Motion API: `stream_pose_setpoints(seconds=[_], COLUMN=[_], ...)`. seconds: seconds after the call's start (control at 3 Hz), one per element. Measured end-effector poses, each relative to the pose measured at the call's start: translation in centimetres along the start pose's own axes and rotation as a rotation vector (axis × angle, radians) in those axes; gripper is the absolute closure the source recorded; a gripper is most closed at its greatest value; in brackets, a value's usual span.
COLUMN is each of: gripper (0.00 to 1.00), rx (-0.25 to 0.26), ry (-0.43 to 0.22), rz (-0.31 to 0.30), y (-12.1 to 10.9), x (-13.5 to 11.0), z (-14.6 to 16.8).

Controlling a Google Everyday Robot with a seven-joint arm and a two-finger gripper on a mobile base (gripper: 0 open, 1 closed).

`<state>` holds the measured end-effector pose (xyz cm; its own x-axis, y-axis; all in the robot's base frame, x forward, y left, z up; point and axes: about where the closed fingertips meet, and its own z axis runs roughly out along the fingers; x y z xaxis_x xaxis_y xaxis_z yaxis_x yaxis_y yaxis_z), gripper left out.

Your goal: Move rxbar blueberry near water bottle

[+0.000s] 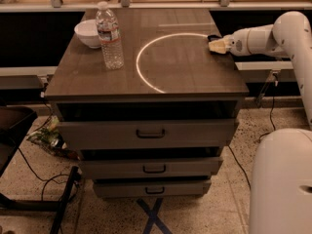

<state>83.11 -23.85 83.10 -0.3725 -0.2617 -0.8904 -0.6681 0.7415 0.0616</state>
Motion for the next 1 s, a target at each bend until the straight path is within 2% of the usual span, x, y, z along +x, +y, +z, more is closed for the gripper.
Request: stream_pose_setpoints(seconds=[0.33,0.67,1.0], gripper=[1.00,1.00,1.00], rx=[0.003,0.049,0.082], ry=[0.001,0.010,0.014], rz=[-0.012,-0.164,-0.297], y=[0.2,3.3,6.6], x=[-0.5,-7.2,-12.9], z=[-0.2,-2.3,-4.1])
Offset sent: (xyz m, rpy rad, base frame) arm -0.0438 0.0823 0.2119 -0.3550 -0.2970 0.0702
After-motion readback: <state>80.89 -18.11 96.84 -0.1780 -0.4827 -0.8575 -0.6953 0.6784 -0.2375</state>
